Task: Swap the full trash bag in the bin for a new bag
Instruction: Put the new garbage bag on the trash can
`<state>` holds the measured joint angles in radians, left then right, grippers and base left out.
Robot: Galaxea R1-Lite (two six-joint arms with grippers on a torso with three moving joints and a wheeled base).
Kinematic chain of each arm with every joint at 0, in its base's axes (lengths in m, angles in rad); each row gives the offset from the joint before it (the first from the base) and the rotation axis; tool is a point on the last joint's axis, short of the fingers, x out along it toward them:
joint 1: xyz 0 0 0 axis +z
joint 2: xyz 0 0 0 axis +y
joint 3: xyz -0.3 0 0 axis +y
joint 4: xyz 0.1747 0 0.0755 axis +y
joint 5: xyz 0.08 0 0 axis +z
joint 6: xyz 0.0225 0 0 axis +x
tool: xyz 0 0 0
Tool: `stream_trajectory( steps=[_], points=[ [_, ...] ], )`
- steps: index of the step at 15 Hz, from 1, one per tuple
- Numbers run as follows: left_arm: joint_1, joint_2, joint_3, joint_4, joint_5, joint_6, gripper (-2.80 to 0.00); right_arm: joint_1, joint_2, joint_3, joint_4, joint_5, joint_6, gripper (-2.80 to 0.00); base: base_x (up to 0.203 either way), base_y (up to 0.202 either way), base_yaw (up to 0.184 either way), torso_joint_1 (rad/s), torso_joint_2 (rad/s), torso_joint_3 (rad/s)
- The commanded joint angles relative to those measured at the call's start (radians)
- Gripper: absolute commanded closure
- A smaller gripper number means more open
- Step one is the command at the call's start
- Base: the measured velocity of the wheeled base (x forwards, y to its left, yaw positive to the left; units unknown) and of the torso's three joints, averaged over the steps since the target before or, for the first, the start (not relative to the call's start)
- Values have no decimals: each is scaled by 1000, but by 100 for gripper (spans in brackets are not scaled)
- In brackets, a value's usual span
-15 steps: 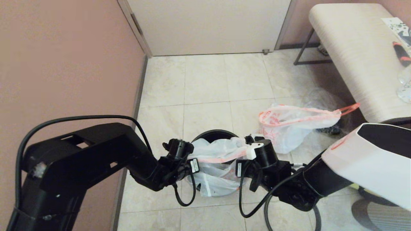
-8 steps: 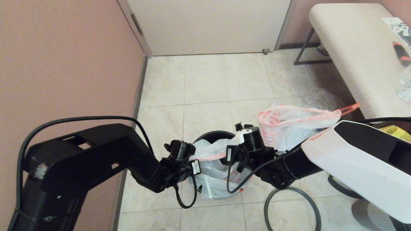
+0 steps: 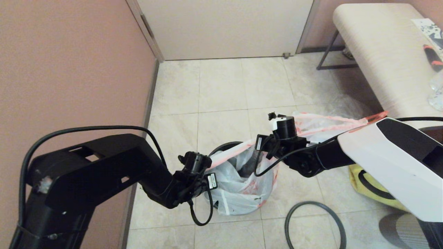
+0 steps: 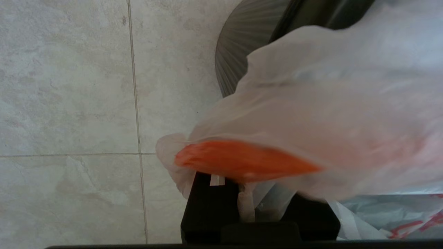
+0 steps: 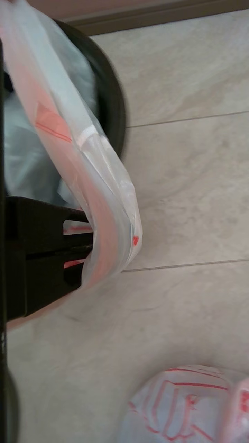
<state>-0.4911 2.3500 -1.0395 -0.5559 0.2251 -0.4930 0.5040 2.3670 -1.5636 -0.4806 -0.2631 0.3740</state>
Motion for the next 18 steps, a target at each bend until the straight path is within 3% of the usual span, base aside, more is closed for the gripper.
stream_trajectory(
  steps=[1, 5, 12, 15, 18],
  points=[
    [-4, 4, 5, -3, 2, -3, 0, -22, 54, -62, -1, 12, 0, 0, 0, 0, 0, 0, 0, 0],
    [-18, -1, 44, -71, -22, 23, 0, -39, 128, -162, 57, 36, -30, 0, 0, 0, 0, 0, 0, 0],
    [-24, -3, 79, -134, -43, 54, 0, -31, 89, -146, 175, 148, -38, 0, 0, 0, 0, 0, 0, 0],
    [-22, -3, 75, -144, -42, 53, 0, -23, -5, -61, 185, 150, -39, 0, 0, 0, 0, 0, 0, 0],
    [-3, -3, 58, -145, -36, 45, 0, -10, -113, 90, 280, 134, -39, 0, 0, 0, 0, 0, 0, 0]
  ],
)
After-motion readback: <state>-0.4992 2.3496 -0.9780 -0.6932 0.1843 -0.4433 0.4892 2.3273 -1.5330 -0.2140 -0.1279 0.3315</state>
